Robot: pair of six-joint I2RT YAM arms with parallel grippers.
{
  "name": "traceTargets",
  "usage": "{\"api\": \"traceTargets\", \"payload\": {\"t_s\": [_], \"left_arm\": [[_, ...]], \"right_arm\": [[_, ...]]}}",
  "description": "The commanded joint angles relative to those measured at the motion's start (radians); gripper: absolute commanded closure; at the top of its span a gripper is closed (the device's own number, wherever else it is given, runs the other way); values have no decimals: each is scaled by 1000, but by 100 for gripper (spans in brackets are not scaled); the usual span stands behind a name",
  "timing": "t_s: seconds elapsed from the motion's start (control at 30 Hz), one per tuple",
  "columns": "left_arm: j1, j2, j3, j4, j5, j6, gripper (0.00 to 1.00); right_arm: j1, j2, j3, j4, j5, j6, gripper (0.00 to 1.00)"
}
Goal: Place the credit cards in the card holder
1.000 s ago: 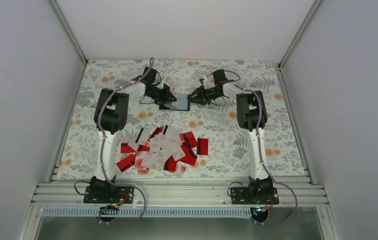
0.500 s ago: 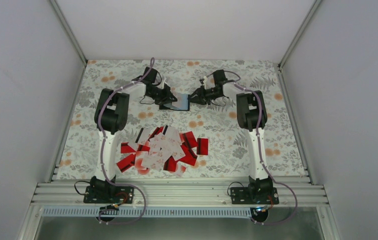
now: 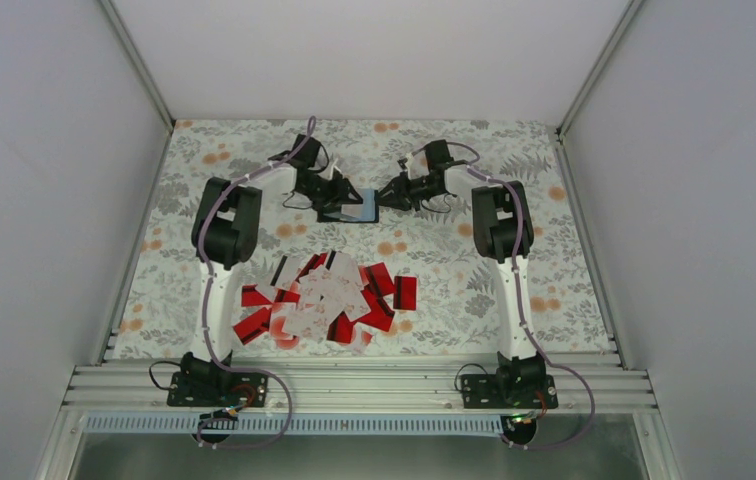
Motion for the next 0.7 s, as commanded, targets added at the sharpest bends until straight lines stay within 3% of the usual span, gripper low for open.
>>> {"api": "traceTargets", "payload": {"t_s": [0.0,0.17,0.27,0.67], "left_arm": [[-14,11,58,-118,-74,29,50],[-23,14,121,-217,-147,39,30],[-29,13,152,-266,-181,46,1],[-47,18,266,-440,-357,80,0]], "right_arm": [[25,50,-23,-32,43,5,78],[26,49,-23,-25,46,10,78],[26,51,-25,-19,45,14,78],[31,55,-21,-2,42,26,78]]}}
